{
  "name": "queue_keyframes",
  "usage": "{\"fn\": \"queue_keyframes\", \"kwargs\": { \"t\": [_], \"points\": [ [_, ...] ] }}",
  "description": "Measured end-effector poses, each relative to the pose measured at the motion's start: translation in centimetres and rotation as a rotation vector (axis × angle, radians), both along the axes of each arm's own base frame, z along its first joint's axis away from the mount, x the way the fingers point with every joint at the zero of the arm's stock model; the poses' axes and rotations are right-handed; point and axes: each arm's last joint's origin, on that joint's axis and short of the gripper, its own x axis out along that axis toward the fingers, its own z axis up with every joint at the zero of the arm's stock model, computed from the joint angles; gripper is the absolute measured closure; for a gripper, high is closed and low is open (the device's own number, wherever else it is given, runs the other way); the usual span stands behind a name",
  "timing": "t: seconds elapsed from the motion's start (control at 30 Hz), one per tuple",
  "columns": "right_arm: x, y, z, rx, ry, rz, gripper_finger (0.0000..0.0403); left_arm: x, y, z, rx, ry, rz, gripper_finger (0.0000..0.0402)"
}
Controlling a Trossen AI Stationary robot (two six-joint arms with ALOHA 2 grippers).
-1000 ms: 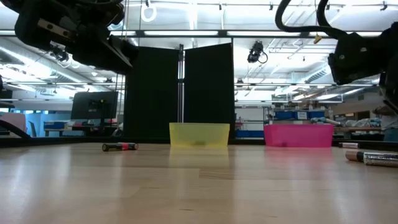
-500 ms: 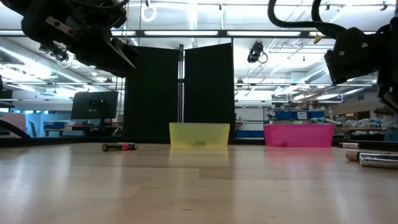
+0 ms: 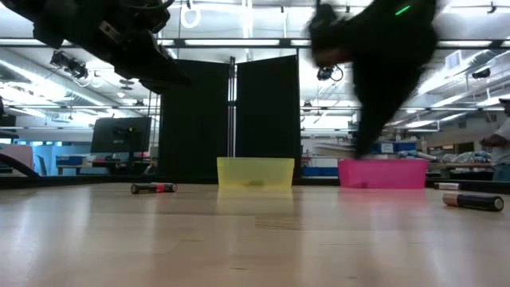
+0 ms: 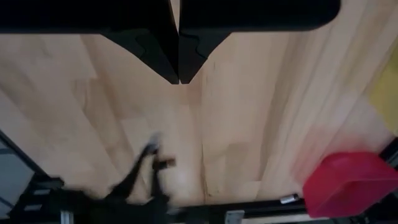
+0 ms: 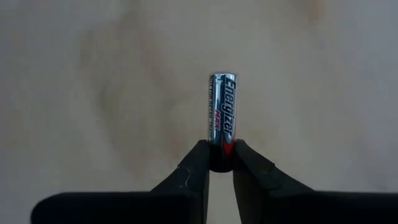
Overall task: Sort batteries
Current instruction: Put the silver battery into the red bin
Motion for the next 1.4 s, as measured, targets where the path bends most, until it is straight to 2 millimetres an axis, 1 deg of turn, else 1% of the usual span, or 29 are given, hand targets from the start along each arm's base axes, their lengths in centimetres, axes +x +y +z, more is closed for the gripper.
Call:
{"fn": "queue_keyframes", "kwargs": {
  "t": [0.1, 0.23, 0.33, 0.4, 0.5, 0.57, 0.67, 0.73, 0.83, 0.93, 1.0, 1.13, 1.27, 1.4],
  "points": [
    [2.0, -4.6, 0.1, -0.032, -0.029, -0.010, 0.0347, 0.1, 0.0, 0.2, -0.001, -0.018, 0.005, 0.0396],
    [4.2, -10.9, 0.5, -0.044, -0.119, -0.004, 0.0347, 0.2, 0.0, 0.5, -0.005, -0.052, 0.009, 0.0396],
    [5.0, -15.5, 1.1, -0.023, -0.184, 0.005, 0.0347, 0.3, 0.0, 0.6, -0.008, -0.071, 0.010, 0.0396],
    [5.2, -18.1, 1.7, -0.045, -0.203, 0.002, 0.0347, 0.3, 0.0, 0.7, -0.009, -0.078, 0.010, 0.0396],
    [5.1, -21.5, 2.5, -0.079, -0.202, -0.014, 0.0347, 0.3, 0.0, 0.7, -0.010, -0.082, 0.011, 0.0396],
    [4.6, -23.7, 3.5, -0.091, -0.172, -0.037, 0.0347, 0.3, 0.0, 0.7, -0.010, -0.082, 0.011, 0.0396],
    [3.1, -26.9, 5.1, -0.120, -0.063, -0.119, 0.0347, 0.3, 0.0, 0.7, -0.015, -0.082, 0.018, 0.0396],
    [1.7, -28.8, 5.8, -0.130, 0.022, -0.201, 0.0347, 0.3, 0.0, 0.7, -0.024, -0.083, 0.029, 0.0396],
    [-0.6, -31.1, 6.2, -0.121, 0.127, -0.309, 0.0347, 0.3, 0.1, 0.7, -0.017, -0.085, 0.053, 0.0396],
    [-3.1, -32.6, 5.0, -0.071, 0.246, -0.398, 0.0347, 0.3, 0.3, 0.8, -0.018, -0.090, 0.124, 0.0396],
    [-4.3, -33.3, 3.9, -0.071, 0.299, -0.437, 0.0347, 0.3, 0.4, 0.8, -0.022, -0.093, 0.161, 0.0396],
    [-5.9, -34.3, 2.6, -0.108, 0.362, -0.490, 0.0347, 0.4, 1.1, 0.8, -0.019, -0.095, 0.200, 0.0396],
    [-6.7, -35.2, 2.2, -0.133, 0.330, -0.534, 0.0347, 0.4, 1.7, 0.8, -0.018, -0.096, 0.230, 0.0396],
    [-8.1, -36.4, 1.8, -0.116, 0.342, -0.596, 0.0347, 0.5, 2.3, 0.8, -0.020, -0.096, 0.256, 0.0396]
  ]
}}
